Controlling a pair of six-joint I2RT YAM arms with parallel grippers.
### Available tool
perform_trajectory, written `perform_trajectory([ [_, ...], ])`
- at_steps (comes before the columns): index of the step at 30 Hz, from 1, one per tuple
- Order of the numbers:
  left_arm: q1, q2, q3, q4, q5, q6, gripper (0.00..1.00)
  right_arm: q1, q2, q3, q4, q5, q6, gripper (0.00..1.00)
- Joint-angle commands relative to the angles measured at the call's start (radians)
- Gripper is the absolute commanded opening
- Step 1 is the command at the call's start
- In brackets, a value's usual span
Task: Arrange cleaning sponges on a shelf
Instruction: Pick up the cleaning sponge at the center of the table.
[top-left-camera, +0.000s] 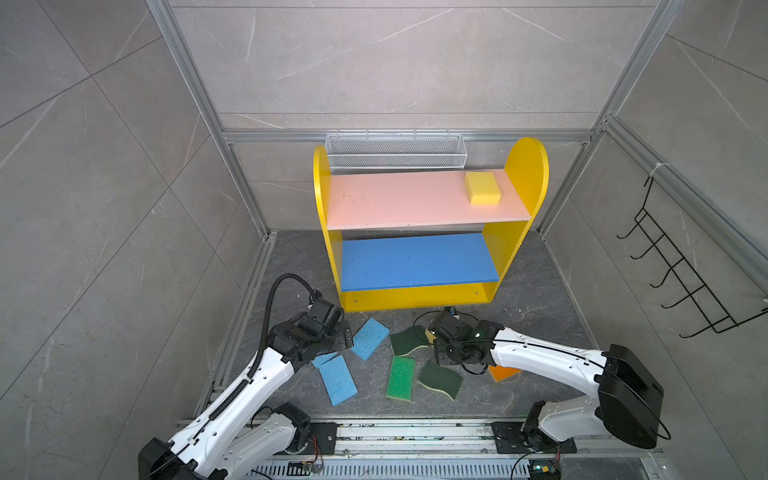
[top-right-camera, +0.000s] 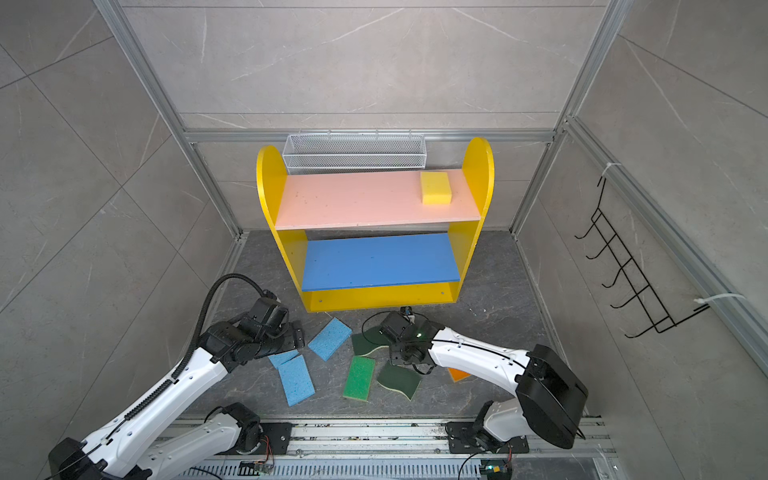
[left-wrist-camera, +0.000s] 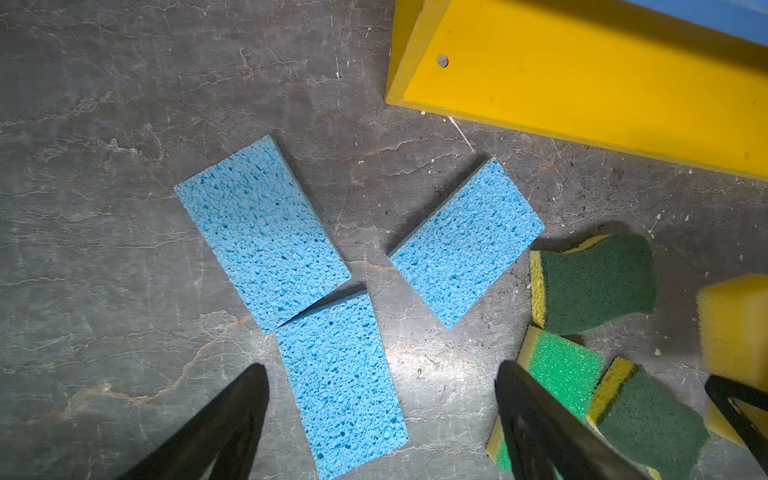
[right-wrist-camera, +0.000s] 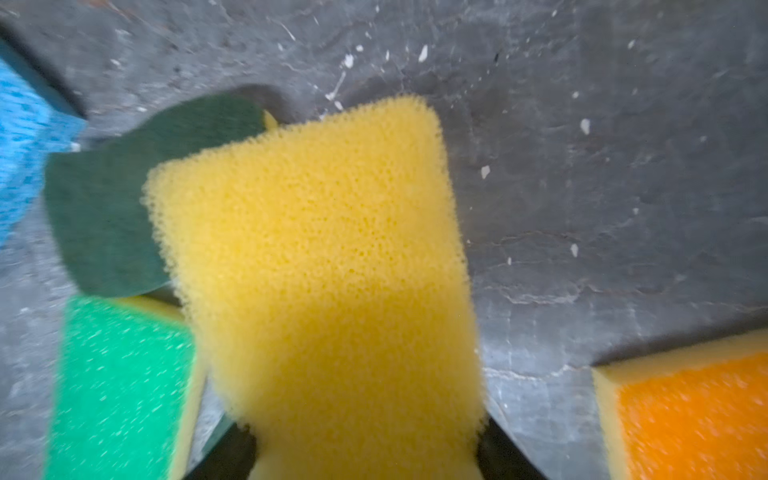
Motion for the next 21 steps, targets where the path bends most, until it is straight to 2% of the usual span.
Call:
perform_trajectory([
  [1, -0.008, -0.039, 0.024, -0.036, -0.028, 0.011, 0.88, 0.027, -0.041, 0.047, -0.098, 0.053, 0.033, 0.63],
  [10, -0.009, -0.070, 0.045, -0.069, -0.068, 0.033, 0.88, 0.118, -0.101, 0.227, -0.258, 0.169, 0.030, 0.63],
  [21, -0.009, -0.070, 0.127, -0.103, -0.120, 0.082, 0.88, 0.141, -0.049, 0.587, -0.334, 0.231, -0.134, 0.63],
])
